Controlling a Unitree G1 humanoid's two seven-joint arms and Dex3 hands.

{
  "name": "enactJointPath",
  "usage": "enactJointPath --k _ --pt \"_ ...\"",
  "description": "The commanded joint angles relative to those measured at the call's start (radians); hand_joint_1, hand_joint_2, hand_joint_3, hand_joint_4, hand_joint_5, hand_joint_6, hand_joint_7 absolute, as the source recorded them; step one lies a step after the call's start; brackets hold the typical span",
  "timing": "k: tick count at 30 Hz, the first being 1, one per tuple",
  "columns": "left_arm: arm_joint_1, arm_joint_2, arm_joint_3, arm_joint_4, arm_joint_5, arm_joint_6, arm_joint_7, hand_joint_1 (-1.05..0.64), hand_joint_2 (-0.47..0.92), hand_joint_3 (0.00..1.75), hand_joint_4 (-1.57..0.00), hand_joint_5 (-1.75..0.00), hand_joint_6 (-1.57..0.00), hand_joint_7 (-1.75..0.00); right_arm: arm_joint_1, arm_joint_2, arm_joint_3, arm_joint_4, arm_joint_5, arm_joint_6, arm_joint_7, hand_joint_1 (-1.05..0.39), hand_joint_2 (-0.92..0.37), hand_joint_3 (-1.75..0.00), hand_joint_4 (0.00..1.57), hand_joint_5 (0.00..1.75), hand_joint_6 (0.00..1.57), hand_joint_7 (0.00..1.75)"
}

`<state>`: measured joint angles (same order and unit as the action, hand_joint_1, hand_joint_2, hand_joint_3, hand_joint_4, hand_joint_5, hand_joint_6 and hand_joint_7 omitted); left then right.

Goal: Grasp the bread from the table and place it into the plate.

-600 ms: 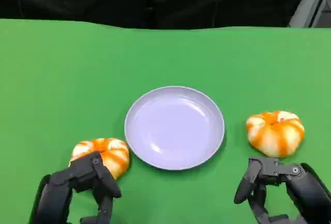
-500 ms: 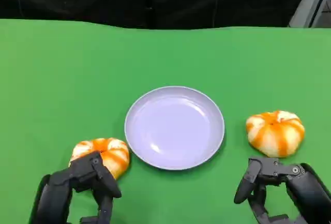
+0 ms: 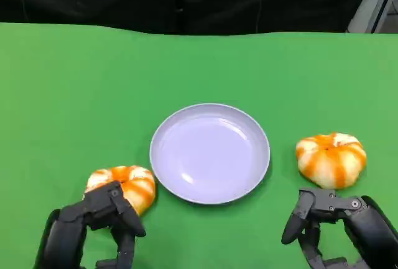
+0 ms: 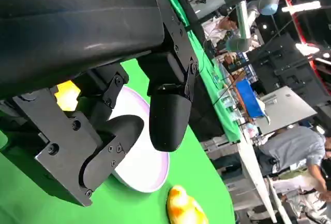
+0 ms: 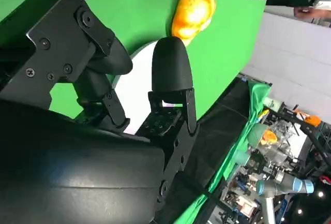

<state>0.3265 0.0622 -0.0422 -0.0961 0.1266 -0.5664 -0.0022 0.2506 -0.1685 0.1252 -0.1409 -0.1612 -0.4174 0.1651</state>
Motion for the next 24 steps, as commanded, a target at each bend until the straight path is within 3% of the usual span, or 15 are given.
enactJointPath --k 1,5,9,11,17,24 --pt "-0.014 0.0 0.02 0.016 0.004 -0.03 0.019 -0.03 0.37 1.29 -0.77 -1.42 -0.75 -1.2 0.001 -0.005 -0.005 -0.001 0.01 0.0 -0.004 0.06 -0.28 -1.47 0.84 1.72 0.83 1.3" --pt "-0.017 -0.009 0.026 0.01 0.035 -0.003 0.036 -0.03 0.49 1.0 -0.68 -1.18 -0.7 -0.79 -0.006 -0.002 -0.002 0.012 0.001 -0.008 -0.009 0.06 -0.28 -1.46 0.84 1.72 0.83 1.3" --pt "-0.016 -0.003 0.04 -0.019 0.188 0.065 0.095 -0.2 0.78 0.33 -0.5 -0.88 -0.66 -0.28 -0.01 0.0 0.002 0.007 -0.012 0.005 -0.012 0.05 -0.28 -1.46 0.84 1.71 0.83 1.3" --pt "-0.025 -0.007 0.045 -0.02 0.277 0.085 0.149 -0.26 0.83 0.16 -0.4 -0.79 -0.62 -0.15 -0.012 0.001 0.004 0.007 -0.02 0.004 -0.017 0.06 -0.27 -1.46 0.84 1.71 0.83 1.3" --pt "-0.039 0.007 0.032 -0.046 0.548 0.235 0.262 -0.46 0.87 0.03 -0.17 -0.69 -0.42 -0.01 -0.027 0.004 0.01 0.024 -0.032 -0.005 -0.019 0.08 -0.25 -1.47 0.85 1.73 0.84 1.3" --pt "-0.082 0.051 -0.028 -0.066 0.777 0.408 0.302 -0.51 0.85 0.0 -0.16 -0.63 -0.35 0.0 -0.035 0.011 0.013 0.026 -0.045 0.006 -0.024 0.07 -0.25 -1.48 0.84 1.73 0.83 1.3"
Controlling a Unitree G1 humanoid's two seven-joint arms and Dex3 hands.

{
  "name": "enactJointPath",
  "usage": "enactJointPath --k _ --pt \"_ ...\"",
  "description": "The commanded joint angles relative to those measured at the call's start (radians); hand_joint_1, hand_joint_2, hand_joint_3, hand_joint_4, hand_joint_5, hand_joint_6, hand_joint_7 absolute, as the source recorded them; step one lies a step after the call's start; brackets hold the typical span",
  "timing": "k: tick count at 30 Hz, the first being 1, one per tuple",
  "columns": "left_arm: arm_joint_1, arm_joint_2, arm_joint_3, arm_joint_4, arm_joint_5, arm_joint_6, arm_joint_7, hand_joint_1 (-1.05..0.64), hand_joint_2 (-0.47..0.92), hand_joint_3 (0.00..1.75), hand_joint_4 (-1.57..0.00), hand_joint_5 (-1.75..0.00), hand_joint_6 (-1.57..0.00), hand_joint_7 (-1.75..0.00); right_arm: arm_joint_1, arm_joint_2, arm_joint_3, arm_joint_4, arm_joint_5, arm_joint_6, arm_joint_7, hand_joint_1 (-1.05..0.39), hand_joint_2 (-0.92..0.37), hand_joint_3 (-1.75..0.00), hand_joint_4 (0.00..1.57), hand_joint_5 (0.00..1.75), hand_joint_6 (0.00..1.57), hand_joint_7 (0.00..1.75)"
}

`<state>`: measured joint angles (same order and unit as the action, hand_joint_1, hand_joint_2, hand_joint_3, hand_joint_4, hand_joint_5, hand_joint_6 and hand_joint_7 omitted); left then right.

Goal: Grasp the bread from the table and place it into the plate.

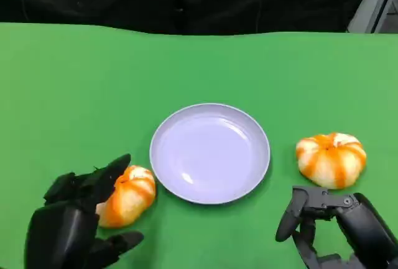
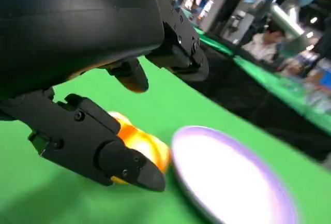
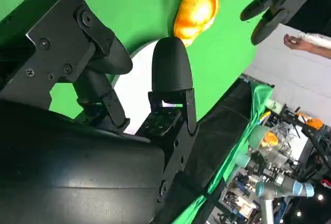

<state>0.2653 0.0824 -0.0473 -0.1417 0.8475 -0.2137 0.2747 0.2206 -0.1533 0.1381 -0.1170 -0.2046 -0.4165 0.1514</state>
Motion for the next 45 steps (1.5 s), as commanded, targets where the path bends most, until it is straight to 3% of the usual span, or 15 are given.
enactJointPath --k 1,6,14,20,24,27,34,36,38,40,44,45 --pt "-0.036 0.034 -0.041 -0.027 0.09 0.099 -0.009 -0.51 0.84 0.0 -0.16 -0.62 -0.35 0.0 -0.006 -0.003 0.002 0.004 -0.003 0.004 -0.012 0.07 -0.25 -1.48 0.84 1.73 0.83 1.3" --pt "-0.114 0.043 -0.132 -0.025 0.235 0.289 -0.144 -0.51 0.86 0.0 -0.24 -0.64 -0.43 -0.03 -0.002 -0.004 0.008 -0.004 -0.007 0.014 -0.016 0.07 -0.24 -1.49 0.85 1.74 0.83 1.29" --pt "-0.228 0.065 -0.225 0.072 0.262 0.4 -0.188 -0.52 0.87 0.01 -0.28 -0.62 -0.44 -0.02 0.0 -0.009 0.01 -0.007 -0.012 0.007 -0.022 0.07 -0.24 -1.48 0.85 1.75 0.83 1.29" --pt "-0.314 0.065 -0.304 0.145 0.33 0.54 -0.317 -0.57 0.91 0.01 -0.29 -0.58 -0.43 -0.01 0.003 -0.009 0.01 -0.017 -0.007 0.021 -0.017 0.07 -0.24 -1.48 0.85 1.75 0.83 1.29" --pt "-0.366 0.058 -0.341 0.213 0.354 0.64 -0.391 -0.57 0.91 0.0 -0.39 -0.53 -0.47 -0.01 0.005 -0.01 0.01 -0.018 -0.009 0.02 -0.019 0.07 -0.24 -1.48 0.85 1.74 0.83 1.29" --pt "-0.387 0.064 -0.36 0.243 0.353 0.687 -0.416 -0.54 0.91 0.0 -0.44 -0.49 -0.48 -0.01 0.006 -0.012 0.01 -0.019 -0.01 0.019 -0.019 0.07 -0.24 -1.49 0.85 1.74 0.83 1.28" --pt "-0.41 0.08 -0.377 0.295 0.32 0.734 -0.429 -0.5 0.92 0.01 -0.53 -0.61 -0.54 -0.02 0.005 -0.016 0.007 -0.02 -0.011 0.02 -0.018 0.07 -0.24 -1.48 0.84 1.75 0.83 1.28" --pt "-0.413 0.095 -0.38 0.312 0.305 0.718 -0.416 -0.49 0.92 0.08 -0.57 -0.75 -0.64 -0.04 0.005 -0.015 0.007 -0.022 -0.011 0.021 -0.018 0.07 -0.24 -1.48 0.84 1.74 0.83 1.28" --pt "-0.403 0.113 -0.37 0.317 0.268 0.664 -0.355 -0.44 0.92 0.14 -0.71 -1.1 -0.92 -0.1 0.006 -0.015 0.008 -0.024 -0.01 0.024 -0.018 0.06 -0.24 -1.49 0.84 1.74 0.83 1.28" --pt "-0.392 0.127 -0.355 0.311 0.222 0.611 -0.292 -0.41 0.92 0.08 -0.78 -1.39 -1.07 -0.09 0.006 -0.014 0.008 -0.024 -0.006 0.024 -0.016 0.06 -0.24 -1.49 0.84 1.74 0.83 1.28" --pt "-0.383 0.148 -0.345 0.293 0.177 0.567 -0.227 -0.38 0.92 0.04 -0.81 -1.57 -1.17 -0.1 0.006 -0.013 0.009 -0.023 -0.01 0.023 -0.019 0.06 -0.23 -1.5 0.84 1.75 0.83 1.28" --pt "-0.376 0.155 -0.336 0.277 0.166 0.55 -0.203 -0.34 0.91 0.02 -0.82 -1.65 -1.07 -0.53 0.005 -0.012 0.01 -0.022 -0.013 0.021 -0.021 0.06 -0.23 -1.5 0.85 1.75 0.83 1.28"
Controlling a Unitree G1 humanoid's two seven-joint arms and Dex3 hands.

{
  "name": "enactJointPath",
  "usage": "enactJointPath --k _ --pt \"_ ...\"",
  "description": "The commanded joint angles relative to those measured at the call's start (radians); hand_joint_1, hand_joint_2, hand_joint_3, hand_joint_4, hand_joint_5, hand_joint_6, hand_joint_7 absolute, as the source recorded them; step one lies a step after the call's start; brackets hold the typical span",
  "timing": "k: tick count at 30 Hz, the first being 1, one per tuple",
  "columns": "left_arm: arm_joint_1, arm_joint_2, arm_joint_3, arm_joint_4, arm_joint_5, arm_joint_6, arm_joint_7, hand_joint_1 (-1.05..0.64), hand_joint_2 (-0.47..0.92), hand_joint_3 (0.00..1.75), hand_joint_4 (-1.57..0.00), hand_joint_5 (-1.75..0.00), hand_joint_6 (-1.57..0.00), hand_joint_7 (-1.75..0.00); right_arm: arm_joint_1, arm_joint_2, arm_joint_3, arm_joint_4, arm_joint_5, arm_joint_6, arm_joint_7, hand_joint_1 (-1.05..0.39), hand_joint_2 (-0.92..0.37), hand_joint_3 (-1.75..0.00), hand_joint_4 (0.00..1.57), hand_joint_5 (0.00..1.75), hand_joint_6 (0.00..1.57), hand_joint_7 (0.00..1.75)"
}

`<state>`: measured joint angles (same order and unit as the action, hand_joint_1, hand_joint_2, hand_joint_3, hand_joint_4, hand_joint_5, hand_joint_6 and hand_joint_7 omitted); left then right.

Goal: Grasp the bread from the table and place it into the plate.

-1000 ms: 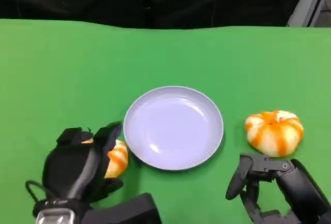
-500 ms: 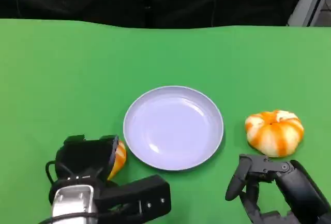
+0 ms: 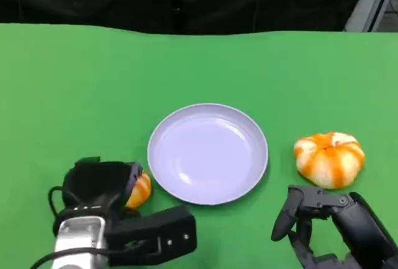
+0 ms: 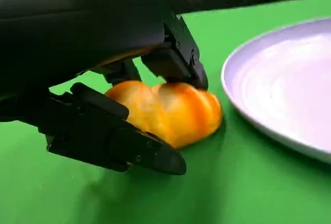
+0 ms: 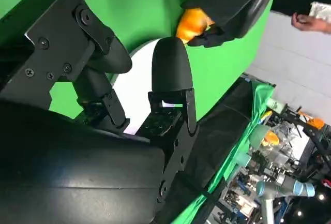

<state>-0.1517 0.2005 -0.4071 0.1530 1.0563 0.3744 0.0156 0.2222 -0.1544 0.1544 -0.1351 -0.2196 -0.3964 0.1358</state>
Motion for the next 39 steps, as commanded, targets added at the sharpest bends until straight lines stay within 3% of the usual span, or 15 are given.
enactJointPath --k 1,3,5,6,10,15,17,26,32,39 --pt "0.045 0.042 0.029 -0.028 -0.052 -0.05 0.074 -0.31 0.91 0.01 -0.82 -1.71 -0.89 -1.01 0.003 -0.011 -0.006 -0.003 0.0 0.0 -0.007 0.06 -0.23 -1.49 0.85 1.75 0.83 1.28" --pt "0.064 0.056 0.047 -0.068 -0.067 -0.072 0.11 -0.26 0.91 0.05 -0.83 -1.74 -0.71 -1.49 0.004 -0.009 -0.005 -0.002 -0.003 0.001 -0.009 0.06 -0.23 -1.5 0.85 1.75 0.83 1.28" --pt "0.081 0.066 0.06 -0.108 -0.075 -0.079 0.123 -0.24 0.92 0.06 -0.84 -1.74 -0.64 -1.69 0.003 -0.007 -0.005 -0.003 0.0 0.001 -0.009 0.06 -0.23 -1.5 0.85 1.75 0.84 1.28" --pt "0.092 0.071 0.067 -0.136 -0.077 -0.08 0.125 -0.23 0.91 0.07 -0.85 -1.75 -0.62 -1.71 0.001 -0.007 -0.006 -0.002 0.002 -0.002 -0.009 0.06 -0.23 -1.5 0.85 1.75 0.84 1.28" --pt "0.12 0.078 0.085 -0.205 -0.081 -0.082 0.119 -0.2 0.9 0.21 -0.86 -1.75 -0.66 -1.57 -0.004 -0.01 -0.007 -0.002 -0.004 -0.004 -0.01 0.06 -0.23 -1.5 0.85 1.74 0.83 1.27" --pt "0.161 0.089 0.103 -0.289 -0.069 -0.117 0.166 -0.19 0.86 0.33 -0.83 -1.75 -0.66 -1.66 -0.007 -0.008 -0.008 0.003 0.008 -0.005 -0.006 0.06 -0.24 -1.5 0.85 1.74 0.84 1.27" --pt "0.171 0.092 0.108 -0.303 -0.075 -0.156 0.21 -0.19 0.72 0.61 -0.83 -1.75 -0.71 -1.62 -0.007 -0.009 -0.008 0.004 0.005 -0.008 -0.008 0.06 -0.23 -1.5 0.85 1.75 0.84 1.27" --pt "0.145 0.078 0.117 -0.293 -0.148 -0.356 0.345 -0.17 0.3 1.32 -0.93 -1.75 -0.83 -1.53 0.005 -0.008 -0.002 -0.007 0.002 -0.005 -0.007 0.06 -0.23 -1.51 0.85 1.75 0.83 1.28" --pt "0.107 0.069 0.114 -0.25 -0.166 -0.412 0.362 -0.15 0.25 1.39 -0.95 -1.75 -0.84 -1.53 0.007 -0.008 0.0 -0.011 0.002 0.0 -0.007 0.06 -0.23 -1.51 0.85 1.75 0.84 1.28" --pt "0.02 0.037 0.087 -0.162 -0.18 -0.444 0.345 -0.19 0.29 1.35 -0.91 -1.75 -0.84 -1.44 0.012 -0.004 0.003 -0.024 0.001 0.012 -0.007 0.06 -0.24 -1.5 0.85 1.75 0.83 1.28"
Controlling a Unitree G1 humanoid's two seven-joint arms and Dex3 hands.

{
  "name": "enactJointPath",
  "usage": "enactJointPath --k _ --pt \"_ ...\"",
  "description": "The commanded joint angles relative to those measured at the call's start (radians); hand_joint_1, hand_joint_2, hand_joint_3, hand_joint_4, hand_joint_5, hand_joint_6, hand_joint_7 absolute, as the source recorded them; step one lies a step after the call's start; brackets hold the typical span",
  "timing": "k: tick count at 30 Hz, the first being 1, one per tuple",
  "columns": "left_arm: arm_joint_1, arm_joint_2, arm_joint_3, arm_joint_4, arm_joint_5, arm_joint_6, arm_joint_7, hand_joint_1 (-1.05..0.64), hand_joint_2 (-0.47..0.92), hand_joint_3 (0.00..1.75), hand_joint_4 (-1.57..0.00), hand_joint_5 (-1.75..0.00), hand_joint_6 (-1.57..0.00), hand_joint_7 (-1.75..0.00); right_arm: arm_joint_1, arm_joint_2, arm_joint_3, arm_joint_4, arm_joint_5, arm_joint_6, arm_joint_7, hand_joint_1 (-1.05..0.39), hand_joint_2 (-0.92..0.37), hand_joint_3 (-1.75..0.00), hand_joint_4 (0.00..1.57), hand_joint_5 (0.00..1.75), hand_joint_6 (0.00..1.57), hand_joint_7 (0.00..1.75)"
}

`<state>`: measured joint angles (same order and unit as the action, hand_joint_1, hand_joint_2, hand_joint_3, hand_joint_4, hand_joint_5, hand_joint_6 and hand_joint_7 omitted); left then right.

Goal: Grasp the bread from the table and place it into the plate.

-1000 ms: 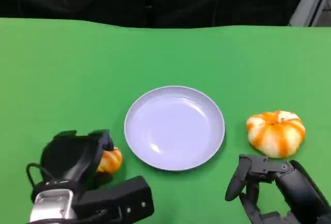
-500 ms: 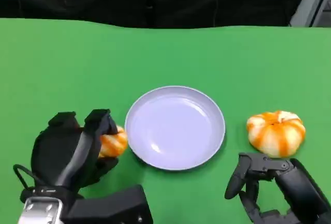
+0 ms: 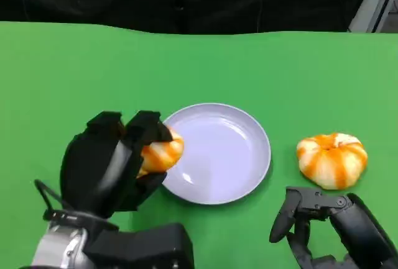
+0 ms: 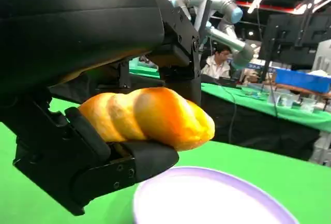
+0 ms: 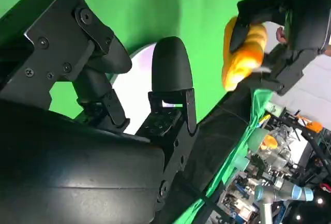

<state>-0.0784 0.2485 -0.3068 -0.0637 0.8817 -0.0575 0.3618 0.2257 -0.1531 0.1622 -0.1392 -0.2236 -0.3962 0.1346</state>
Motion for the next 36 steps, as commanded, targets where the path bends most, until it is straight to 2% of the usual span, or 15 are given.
enactJointPath --k 1,4,15,19,20,21,22,24,28,36 --pt "-0.091 -0.026 -0.029 0.101 -0.006 -0.018 -0.003 -0.2 0.3 1.3 -0.92 -1.75 -0.8 -1.54 0.012 -0.004 -0.003 -0.029 0.004 0.021 -0.004 0.06 -0.24 -1.5 0.86 1.75 0.84 1.28" --pt "-0.14 -0.042 -0.051 0.168 -0.007 -0.03 0.004 -0.21 0.31 1.26 -0.93 -1.75 -0.77 -1.63 0.019 -0.004 0.002 -0.045 0.002 0.037 -0.003 0.06 -0.24 -1.51 0.86 1.75 0.84 1.28" --pt "-0.15 -0.04 -0.054 0.184 -0.011 -0.037 0.014 -0.21 0.31 1.25 -0.93 -1.75 -0.76 -1.64 0.021 -0.005 0.004 -0.053 0.002 0.046 -0.003 0.06 -0.24 -1.51 0.86 1.75 0.83 1.29" --pt "-0.169 -0.052 -0.079 0.213 -0.002 -0.026 -0.001 -0.21 0.31 1.31 -0.92 -1.75 -0.75 -1.66 0.019 -0.006 0.005 -0.047 -0.005 0.03 -0.008 0.06 -0.23 -1.51 0.86 1.75 0.84 1.29" --pt "-0.206 -0.068 -0.097 0.266 -0.003 -0.037 0.001 -0.21 0.3 1.31 -0.92 -1.75 -0.75 -1.66 0.02 -0.005 0.006 -0.046 -0.007 0.03 -0.01 0.06 -0.23 -1.51 0.86 1.75 0.84 1.29" --pt "-0.237 -0.081 -0.111 0.311 -0.005 -0.045 0.004 -0.21 0.33 1.23 -0.91 -1.75 -0.78 -1.58 0.021 -0.005 0.007 -0.045 -0.009 0.03 -0.011 0.06 -0.23 -1.51 0.86 1.75 0.84 1.29" --pt "-0.264 -0.093 -0.124 0.352 -0.005 -0.05 0.01 -0.21 0.36 1.16 -0.9 -1.75 -0.79 -1.57 0.023 -0.004 0.008 -0.048 -0.013 0.034 -0.012 0.05 -0.22 -1.51 0.86 1.75 0.84 1.29" --pt "-0.297 -0.108 -0.139 0.402 -0.007 -0.044 0.01 -0.2 0.37 1.11 -0.89 -1.75 -0.76 -1.63 0.025 -0.004 0.01 -0.052 -0.013 0.04 -0.013 0.05 -0.22 -1.51 0.86 1.75 0.84 1.29" --pt "-0.333 -0.121 -0.156 0.473 -0.011 -0.041 0.023 -0.21 0.39 1.13 -0.88 -1.75 -0.74 -1.67 0.028 -0.004 0.011 -0.057 -0.008 0.043 -0.012 0.04 -0.22 -1.51 0.86 1.75 0.84 1.29" --pt "-0.359 -0.124 -0.169 0.521 -0.022 -0.047 0.031 -0.23 0.39 1.13 -0.87 -1.75 -0.75 -1.63 0.033 -0.004 0.011 -0.066 -0.009 0.051 -0.012 0.05 -0.22 -1.51 0.85 1.75 0.84 1.28"
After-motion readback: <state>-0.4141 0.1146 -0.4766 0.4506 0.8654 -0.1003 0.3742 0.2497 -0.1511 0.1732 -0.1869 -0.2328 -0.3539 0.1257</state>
